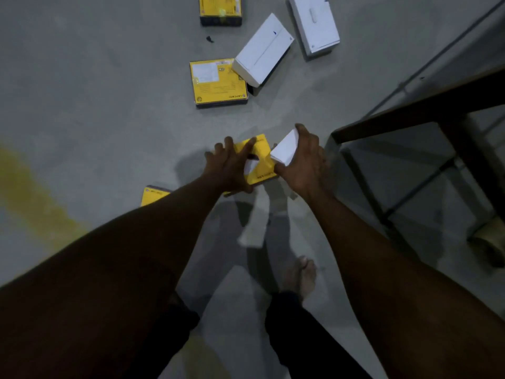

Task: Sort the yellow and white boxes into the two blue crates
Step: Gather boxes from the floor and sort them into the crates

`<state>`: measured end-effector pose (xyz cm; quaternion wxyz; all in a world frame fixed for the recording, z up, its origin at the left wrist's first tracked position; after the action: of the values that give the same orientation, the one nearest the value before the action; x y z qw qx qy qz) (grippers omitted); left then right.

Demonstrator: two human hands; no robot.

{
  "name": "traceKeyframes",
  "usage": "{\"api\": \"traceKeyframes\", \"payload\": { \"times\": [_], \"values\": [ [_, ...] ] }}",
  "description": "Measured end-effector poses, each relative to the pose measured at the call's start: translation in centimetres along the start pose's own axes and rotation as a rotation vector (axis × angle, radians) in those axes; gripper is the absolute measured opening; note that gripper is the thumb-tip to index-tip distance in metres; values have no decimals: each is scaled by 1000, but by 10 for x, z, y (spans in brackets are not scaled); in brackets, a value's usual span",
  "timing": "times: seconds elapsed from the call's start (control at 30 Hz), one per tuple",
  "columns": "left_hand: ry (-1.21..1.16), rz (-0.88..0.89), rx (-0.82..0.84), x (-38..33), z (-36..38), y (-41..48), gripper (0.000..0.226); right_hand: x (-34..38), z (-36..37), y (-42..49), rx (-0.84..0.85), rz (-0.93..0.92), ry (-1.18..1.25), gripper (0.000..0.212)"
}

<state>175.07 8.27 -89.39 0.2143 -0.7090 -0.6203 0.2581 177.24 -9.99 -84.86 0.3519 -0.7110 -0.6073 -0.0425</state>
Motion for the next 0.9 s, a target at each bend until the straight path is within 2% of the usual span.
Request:
{"api": "traceKeyframes", "payload": {
  "times": [0.1,0.17,0.3,0.37,0.43,0.57,0.67,0.77,0.9],
  "values": [
    [-296,-168,55,19,-40,-65,128,50,-39,-37,-18,89,175,103],
    [-589,-284,98,32,-69,-109,117,92,-69,-66,-25,137,307,104],
    [-1532,-529,261,43,-156,-228,80,183,-132,-134,-50,224,597,96],
    [-1894,-482,262,46,-200,-291,58,228,-163,-174,-22,232,695,94],
    [-2137,-353,204,52,-245,-351,45,273,-195,-217,30,242,786,94],
    [-2327,-191,289,71,-315,-461,80,354,-251,-294,114,279,1014,92],
    [-2388,-95,293,84,-352,-530,89,401,-281,-331,269,330,1303,85],
    [-2478,-91,206,93,-375,-579,92,443,-303,-364,535,349,1499,77],
    [-2585,1,15,97,-404,-620,92,495,-318,-395,826,267,1518,76]
  ]
}}
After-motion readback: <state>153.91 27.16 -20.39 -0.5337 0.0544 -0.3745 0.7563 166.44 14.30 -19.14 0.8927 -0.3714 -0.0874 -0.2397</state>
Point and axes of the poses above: each hand's wrist, its own y-axis towards the middle knuckle, its own z-axis out of the palm, x = y × z, the point moved 3 cm from there along y, towards the middle knuckle, and after that the axes turned 8 degrees about y, right-handed, at the moved point
